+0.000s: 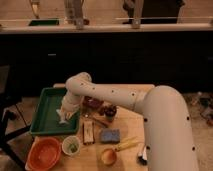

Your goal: Place towel in tray

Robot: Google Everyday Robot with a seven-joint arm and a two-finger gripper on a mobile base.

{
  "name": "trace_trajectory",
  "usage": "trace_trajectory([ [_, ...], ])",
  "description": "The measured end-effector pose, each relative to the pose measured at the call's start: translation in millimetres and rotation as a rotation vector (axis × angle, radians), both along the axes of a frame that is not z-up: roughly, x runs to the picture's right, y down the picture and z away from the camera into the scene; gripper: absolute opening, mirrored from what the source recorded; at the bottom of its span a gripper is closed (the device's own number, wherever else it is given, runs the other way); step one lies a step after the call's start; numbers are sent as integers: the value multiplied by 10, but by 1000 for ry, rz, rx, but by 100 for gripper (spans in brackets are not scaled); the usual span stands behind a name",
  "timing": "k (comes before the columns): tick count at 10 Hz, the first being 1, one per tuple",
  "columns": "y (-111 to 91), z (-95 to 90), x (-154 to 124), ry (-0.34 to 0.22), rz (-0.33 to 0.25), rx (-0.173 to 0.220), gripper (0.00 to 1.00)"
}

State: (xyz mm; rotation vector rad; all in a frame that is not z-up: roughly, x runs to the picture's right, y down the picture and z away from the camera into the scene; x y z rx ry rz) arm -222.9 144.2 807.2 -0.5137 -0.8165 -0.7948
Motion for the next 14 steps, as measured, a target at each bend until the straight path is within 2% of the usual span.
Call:
trace_trajectory([
  [5,-69,46,-35,-24,37,-11,0],
  [7,-94,58,-32,-21,39,-11,7],
  [12,-110,59,-55,-21,54,-25,61],
  [14,-105,67,-61,-22,58,-27,78],
])
